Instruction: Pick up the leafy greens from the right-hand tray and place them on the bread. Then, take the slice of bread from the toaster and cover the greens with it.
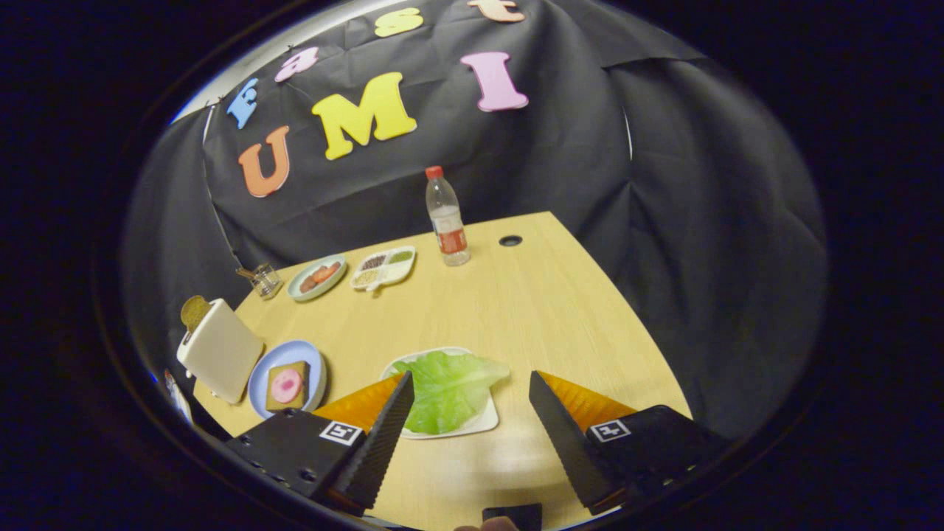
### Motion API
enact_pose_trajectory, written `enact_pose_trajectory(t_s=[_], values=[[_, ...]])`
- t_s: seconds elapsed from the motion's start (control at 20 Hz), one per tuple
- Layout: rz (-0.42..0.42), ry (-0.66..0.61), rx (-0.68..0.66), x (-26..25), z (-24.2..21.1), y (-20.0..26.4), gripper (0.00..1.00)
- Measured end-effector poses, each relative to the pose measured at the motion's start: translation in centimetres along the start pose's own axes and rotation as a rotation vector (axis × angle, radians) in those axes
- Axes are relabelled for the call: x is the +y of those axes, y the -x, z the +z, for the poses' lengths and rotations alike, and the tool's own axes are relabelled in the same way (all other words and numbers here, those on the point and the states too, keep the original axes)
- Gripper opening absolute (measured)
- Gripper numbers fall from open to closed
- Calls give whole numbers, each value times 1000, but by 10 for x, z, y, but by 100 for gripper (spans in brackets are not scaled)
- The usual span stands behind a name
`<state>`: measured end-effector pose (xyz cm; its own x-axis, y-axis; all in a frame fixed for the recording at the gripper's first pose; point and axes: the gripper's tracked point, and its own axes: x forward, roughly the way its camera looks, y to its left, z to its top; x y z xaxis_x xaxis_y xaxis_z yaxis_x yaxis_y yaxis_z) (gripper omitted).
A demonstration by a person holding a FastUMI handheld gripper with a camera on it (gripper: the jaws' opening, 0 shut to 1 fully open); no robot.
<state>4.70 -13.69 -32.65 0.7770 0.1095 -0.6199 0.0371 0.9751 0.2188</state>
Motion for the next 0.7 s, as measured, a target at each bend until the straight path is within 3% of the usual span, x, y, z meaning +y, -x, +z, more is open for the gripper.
enact_pose_trajectory(t_s=[0.3, 0.65, 0.7], values=[[0, 43, 69, -15, -12, -60, 96], [-1, 76, 121, -15, -17, -90, 96], [3, 73, 130, -13, -19, -92, 90]])
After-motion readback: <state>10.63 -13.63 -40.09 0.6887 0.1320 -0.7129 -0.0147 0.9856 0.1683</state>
